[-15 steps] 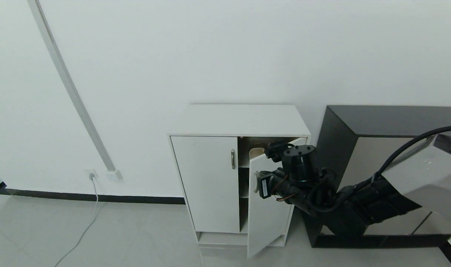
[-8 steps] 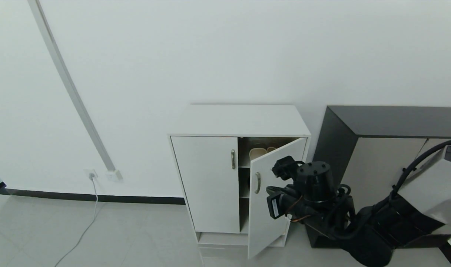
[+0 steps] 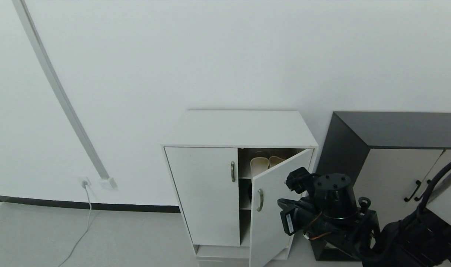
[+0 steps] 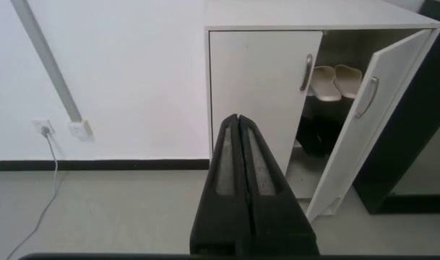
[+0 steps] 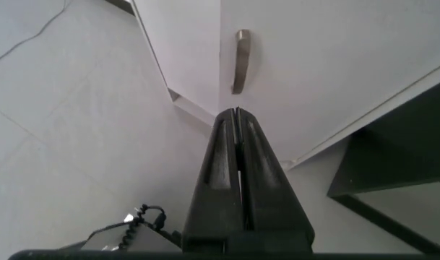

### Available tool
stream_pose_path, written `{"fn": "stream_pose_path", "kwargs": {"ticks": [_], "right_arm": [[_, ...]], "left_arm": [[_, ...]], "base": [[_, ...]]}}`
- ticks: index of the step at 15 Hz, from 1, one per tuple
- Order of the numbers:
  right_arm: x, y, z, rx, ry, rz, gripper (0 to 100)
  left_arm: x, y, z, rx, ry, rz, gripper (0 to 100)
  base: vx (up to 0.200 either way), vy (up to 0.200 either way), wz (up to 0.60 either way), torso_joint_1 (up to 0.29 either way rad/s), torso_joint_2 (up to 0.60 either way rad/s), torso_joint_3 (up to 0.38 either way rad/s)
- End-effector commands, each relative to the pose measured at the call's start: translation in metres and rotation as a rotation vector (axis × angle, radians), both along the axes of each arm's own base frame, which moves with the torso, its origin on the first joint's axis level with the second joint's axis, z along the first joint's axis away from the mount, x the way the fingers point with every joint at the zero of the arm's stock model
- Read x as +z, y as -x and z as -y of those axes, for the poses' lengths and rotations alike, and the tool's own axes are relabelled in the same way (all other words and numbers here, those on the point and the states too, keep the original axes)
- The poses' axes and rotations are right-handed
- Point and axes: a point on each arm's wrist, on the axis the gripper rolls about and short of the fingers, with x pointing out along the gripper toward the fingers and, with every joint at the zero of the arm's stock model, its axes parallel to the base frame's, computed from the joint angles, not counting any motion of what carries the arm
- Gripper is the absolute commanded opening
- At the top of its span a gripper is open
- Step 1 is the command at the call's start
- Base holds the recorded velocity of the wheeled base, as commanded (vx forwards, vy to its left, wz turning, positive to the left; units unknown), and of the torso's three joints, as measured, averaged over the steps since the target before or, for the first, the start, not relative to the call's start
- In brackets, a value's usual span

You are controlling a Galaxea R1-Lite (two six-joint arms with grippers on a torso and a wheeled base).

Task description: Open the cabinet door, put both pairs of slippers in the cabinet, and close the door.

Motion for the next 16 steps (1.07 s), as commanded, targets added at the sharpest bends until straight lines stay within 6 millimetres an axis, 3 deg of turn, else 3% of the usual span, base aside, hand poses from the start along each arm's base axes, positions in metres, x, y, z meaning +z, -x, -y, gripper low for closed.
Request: {"fn": "stream_pose_path", "kwargs": {"ticks": [1, 9, 16], "right_arm": [[-0.002, 0.007, 0.005, 0.001, 0.011, -0.012, 0], [-0.014, 0.007, 0.003, 0.007, 0.016, -0.017, 0], [-0.035, -0.025, -0.015, -0.017, -0.010, 0.008, 0]], "left_arm": [[0.000, 0.000, 0.000, -0.001, 0.000, -0.002, 0], [0.000, 0.000, 0.000, -0.001, 0.001, -0.002, 0], [0.000, 0.000, 0.000, -0.001, 0.003, -0.002, 0]], "base": [[0.200, 0.000, 0.00, 0.002, 0.00, 0.002], [0.000, 0.000, 0.00, 0.000, 0.00, 0.000], [0.000, 0.000, 0.00, 0.000, 0.00, 0.000]]}}
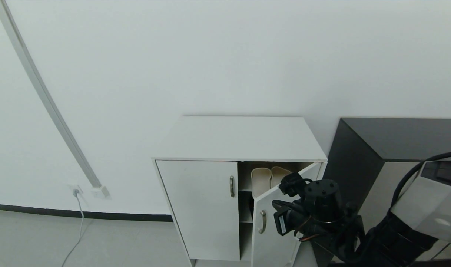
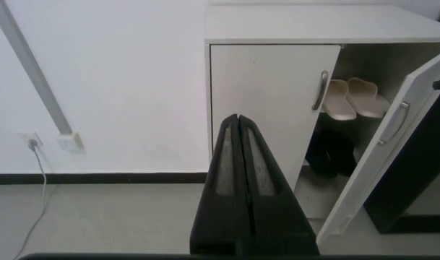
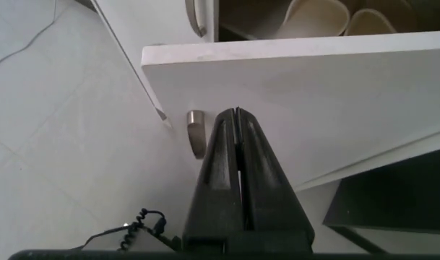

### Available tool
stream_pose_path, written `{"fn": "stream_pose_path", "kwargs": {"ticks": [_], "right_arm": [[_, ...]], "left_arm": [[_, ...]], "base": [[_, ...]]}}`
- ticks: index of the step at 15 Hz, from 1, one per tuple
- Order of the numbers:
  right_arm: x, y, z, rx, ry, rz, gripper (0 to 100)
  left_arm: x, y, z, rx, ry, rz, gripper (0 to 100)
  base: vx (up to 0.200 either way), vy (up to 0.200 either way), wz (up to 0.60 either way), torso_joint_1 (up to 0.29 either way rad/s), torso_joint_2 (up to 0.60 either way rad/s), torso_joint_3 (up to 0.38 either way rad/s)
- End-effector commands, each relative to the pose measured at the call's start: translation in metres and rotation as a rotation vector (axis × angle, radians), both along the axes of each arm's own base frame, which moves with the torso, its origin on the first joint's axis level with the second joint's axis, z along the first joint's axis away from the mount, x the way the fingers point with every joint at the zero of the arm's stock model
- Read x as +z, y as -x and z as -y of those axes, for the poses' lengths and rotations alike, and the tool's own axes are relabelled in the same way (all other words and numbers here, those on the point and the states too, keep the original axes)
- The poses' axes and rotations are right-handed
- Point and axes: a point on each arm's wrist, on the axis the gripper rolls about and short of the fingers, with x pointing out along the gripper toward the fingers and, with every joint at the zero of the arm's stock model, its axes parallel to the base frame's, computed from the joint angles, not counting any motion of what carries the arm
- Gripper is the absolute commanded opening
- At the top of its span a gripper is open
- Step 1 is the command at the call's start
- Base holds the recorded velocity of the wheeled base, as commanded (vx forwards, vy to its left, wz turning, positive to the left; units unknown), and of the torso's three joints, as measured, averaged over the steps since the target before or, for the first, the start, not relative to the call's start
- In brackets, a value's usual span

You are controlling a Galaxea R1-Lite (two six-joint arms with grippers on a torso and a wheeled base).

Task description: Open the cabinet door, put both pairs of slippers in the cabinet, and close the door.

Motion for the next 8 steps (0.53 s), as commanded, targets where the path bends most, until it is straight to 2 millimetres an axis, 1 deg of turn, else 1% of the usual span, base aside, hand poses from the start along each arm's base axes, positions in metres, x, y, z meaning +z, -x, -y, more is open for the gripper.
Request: {"fn": "stream_pose_path", "kwargs": {"ticks": [1, 4, 8], "right_arm": [[-0.014, -0.015, -0.007, -0.013, 0.009, -0.011, 0], [-0.020, -0.027, -0.014, -0.020, 0.001, -0.001, 0], [-0.020, -0.044, -0.024, -0.027, -0.023, 0.027, 0]], "left_arm": [[0.000, 0.000, 0.000, 0.000, 0.000, -0.002, 0], [0.000, 0.000, 0.000, 0.000, 0.000, -0.002, 0], [0.000, 0.000, 0.000, 0.000, -0.002, -0.002, 0]], "base": [[0.000, 0.000, 0.00, 0.000, 0.00, 0.000], [0.000, 0.000, 0.00, 0.000, 0.00, 0.000], [0.000, 0.000, 0.00, 0.000, 0.00, 0.000]]}}
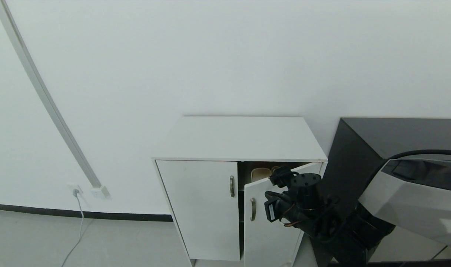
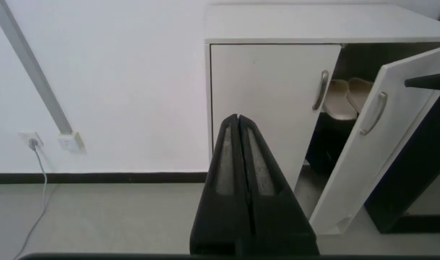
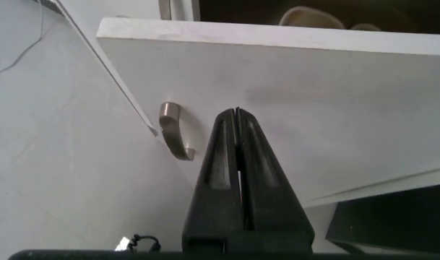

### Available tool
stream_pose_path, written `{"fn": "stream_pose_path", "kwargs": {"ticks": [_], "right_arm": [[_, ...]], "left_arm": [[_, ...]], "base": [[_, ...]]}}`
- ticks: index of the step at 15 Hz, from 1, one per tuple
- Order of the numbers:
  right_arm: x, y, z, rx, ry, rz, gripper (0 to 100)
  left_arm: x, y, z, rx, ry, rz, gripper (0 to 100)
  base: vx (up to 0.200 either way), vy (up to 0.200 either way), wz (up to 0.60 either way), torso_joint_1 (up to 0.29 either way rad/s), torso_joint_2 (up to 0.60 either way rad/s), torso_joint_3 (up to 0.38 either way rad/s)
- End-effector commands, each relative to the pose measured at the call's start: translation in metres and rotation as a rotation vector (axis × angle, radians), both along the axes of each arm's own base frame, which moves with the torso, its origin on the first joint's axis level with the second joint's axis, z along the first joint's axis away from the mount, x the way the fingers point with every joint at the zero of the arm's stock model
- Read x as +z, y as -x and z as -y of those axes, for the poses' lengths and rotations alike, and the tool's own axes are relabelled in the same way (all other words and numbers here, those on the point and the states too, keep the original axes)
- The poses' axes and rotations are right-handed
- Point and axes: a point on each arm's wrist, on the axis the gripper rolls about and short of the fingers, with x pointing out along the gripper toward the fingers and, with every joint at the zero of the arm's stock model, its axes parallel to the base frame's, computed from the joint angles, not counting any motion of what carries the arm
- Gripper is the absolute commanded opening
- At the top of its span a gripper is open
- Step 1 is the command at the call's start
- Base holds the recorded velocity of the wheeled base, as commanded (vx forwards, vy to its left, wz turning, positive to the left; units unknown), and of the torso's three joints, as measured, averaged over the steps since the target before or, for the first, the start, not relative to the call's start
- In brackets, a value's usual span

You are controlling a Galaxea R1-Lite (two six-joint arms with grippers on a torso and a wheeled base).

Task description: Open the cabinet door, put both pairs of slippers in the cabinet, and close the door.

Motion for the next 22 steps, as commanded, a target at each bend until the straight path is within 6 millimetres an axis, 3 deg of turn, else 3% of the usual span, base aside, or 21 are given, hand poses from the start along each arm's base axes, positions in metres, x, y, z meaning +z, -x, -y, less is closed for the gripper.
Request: {"fn": "stream_pose_path", "kwargs": {"ticks": [1, 12, 22], "right_arm": [[-0.008, -0.010, -0.007, -0.002, 0.000, 0.000, 0], [-0.020, -0.056, 0.000, -0.083, -0.028, 0.037, 0], [-0.023, -0.074, 0.007, -0.104, -0.030, 0.033, 0]], "left_arm": [[0.000, 0.000, 0.000, 0.000, -0.001, -0.002, 0], [0.000, 0.000, 0.000, 0.000, -0.001, -0.002, 0], [0.000, 0.000, 0.000, 0.002, -0.001, -0.002, 0]], "base": [[0.000, 0.000, 0.00, 0.000, 0.00, 0.000], [0.000, 0.000, 0.00, 0.000, 0.00, 0.000], [0.000, 0.000, 0.00, 0.000, 0.00, 0.000]]}}
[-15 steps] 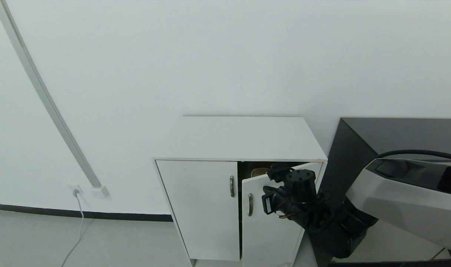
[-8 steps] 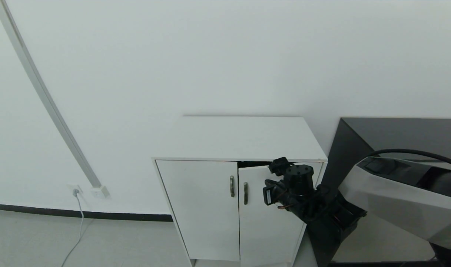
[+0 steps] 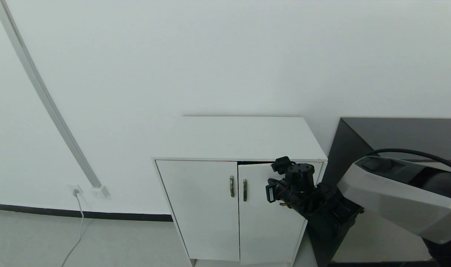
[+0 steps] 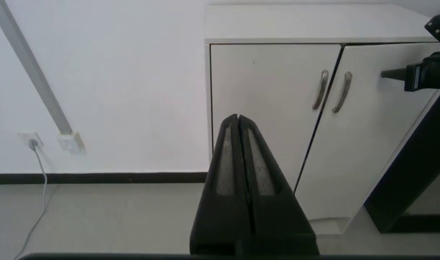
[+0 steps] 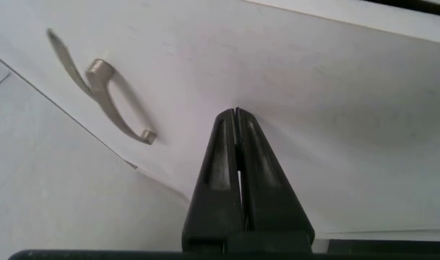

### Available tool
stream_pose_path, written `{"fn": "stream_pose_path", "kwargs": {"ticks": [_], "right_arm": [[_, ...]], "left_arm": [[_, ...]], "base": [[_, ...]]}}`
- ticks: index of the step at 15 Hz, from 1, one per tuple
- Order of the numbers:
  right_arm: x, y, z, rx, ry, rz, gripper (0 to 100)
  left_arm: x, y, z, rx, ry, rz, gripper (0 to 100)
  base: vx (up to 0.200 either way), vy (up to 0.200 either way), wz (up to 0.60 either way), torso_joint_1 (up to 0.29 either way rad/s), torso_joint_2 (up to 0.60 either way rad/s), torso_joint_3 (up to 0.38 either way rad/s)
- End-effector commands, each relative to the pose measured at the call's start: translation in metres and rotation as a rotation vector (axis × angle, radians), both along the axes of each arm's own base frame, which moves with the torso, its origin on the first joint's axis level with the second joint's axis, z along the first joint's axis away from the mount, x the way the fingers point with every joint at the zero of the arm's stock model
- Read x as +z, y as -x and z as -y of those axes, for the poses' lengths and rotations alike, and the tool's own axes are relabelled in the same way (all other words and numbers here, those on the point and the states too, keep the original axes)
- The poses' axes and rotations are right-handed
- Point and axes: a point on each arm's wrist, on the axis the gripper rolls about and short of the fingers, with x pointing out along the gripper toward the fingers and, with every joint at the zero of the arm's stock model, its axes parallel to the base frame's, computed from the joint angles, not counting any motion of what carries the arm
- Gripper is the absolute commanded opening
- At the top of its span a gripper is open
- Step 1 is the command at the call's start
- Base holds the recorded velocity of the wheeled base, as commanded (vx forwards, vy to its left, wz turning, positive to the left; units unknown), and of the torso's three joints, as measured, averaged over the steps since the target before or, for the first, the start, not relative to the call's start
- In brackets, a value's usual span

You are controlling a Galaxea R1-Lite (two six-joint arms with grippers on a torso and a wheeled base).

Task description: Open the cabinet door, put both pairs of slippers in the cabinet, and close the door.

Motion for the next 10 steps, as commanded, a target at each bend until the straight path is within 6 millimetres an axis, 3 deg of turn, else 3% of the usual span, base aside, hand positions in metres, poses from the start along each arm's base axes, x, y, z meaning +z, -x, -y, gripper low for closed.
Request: {"fn": "stream_pose_path", "kwargs": {"ticks": [1, 10], "right_arm": [[0.0006, -0.0021, -0.0010, -0.001, -0.003, 0.005, 0], [0.0004, -0.0107, 0.0048, -0.022, -0.002, 0.003, 0]], "left_arm": [[0.0000, -0.0001, 0.0000, 0.000, 0.000, -0.001, 0], [0.0000, -0.0001, 0.0000, 0.000, 0.000, -0.001, 0]], "base": [[0.000, 0.000, 0.00, 0.000, 0.00, 0.000], [0.000, 0.000, 0.00, 0.000, 0.00, 0.000]]}}
